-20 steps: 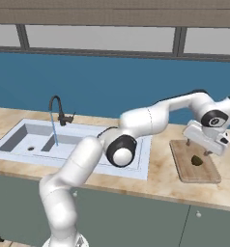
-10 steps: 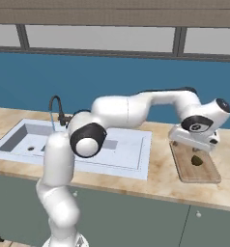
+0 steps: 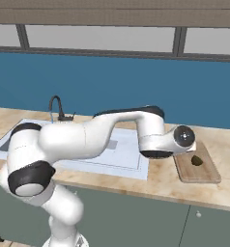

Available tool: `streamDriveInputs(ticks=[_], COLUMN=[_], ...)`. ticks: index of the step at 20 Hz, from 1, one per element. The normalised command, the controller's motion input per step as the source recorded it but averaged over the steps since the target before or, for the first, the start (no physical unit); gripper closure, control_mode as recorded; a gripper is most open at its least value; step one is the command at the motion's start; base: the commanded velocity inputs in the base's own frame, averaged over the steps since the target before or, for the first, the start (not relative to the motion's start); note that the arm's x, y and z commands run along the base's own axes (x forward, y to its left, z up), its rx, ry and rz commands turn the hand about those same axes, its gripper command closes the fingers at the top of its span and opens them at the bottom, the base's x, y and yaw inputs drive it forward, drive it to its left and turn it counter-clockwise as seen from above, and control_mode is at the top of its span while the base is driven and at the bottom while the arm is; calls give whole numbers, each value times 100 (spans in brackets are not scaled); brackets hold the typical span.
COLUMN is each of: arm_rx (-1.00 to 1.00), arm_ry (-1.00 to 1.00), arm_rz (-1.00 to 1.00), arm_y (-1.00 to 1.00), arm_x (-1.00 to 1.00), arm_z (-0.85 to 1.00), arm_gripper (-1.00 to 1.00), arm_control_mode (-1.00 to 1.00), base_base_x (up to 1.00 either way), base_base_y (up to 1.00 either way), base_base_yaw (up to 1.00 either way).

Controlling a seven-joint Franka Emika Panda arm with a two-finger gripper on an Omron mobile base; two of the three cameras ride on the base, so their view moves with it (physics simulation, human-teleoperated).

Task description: Pick the kiwi from the sink and place it on the cutting board to airdry. Then turn off the sink faucet.

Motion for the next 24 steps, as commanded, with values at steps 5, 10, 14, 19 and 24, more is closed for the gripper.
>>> streamDriveInputs(ticks=[5, 10, 14, 19, 24], arm_rx=[8, 16, 3, 3, 2], arm_ry=[5, 8, -13, -21, -14], arm_rz=[7, 9, 4, 0, 3], arm_y=[0, 0, 9, 24, 58], arm_x=[-22, -8, -38, -47, -41], arm_z=[89, 63, 7, -4, 4], arm_gripper=[-100, -100, -100, -100, -100], arm_control_mode=[-100, -100, -100, -100, -100], base_base_x=[0, 0, 0, 0, 0], base_base_y=[0, 0, 0, 0, 0], base_base_yaw=[0, 0, 0, 0, 0])
